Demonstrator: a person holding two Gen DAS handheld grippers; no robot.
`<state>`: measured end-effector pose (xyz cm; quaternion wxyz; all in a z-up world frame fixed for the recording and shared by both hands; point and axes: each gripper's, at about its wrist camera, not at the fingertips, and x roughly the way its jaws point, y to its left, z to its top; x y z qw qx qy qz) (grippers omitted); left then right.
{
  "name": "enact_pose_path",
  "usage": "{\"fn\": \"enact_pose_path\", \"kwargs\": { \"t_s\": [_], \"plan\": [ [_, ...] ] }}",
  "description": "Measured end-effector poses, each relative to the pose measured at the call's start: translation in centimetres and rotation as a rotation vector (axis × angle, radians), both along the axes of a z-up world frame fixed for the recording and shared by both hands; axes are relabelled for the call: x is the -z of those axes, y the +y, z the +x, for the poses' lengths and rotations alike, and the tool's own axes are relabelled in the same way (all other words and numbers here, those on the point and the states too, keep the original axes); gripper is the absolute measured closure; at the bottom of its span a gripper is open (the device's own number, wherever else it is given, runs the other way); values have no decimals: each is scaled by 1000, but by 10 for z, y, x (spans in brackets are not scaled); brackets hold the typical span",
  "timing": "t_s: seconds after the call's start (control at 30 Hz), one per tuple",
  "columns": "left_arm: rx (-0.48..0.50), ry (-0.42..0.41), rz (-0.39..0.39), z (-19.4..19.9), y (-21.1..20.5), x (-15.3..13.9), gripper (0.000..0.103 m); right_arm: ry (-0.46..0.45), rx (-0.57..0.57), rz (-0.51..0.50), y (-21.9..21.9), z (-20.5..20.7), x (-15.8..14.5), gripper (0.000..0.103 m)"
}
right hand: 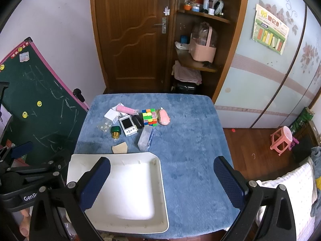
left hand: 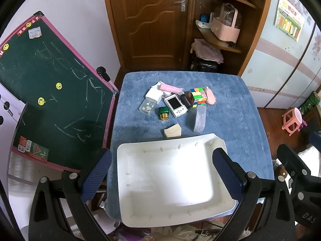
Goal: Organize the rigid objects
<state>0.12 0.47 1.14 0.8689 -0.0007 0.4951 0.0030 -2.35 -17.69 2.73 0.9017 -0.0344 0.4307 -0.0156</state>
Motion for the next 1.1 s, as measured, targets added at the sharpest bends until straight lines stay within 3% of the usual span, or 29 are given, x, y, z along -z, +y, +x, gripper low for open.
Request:
{"fn": "enact_pose_path", "kwargs": {
  "t_s": [1.1],
  "plan": [
    [11,-18,-26,7,3,1,3,-19,8,1,8,1,-1,0]
  ]
}}
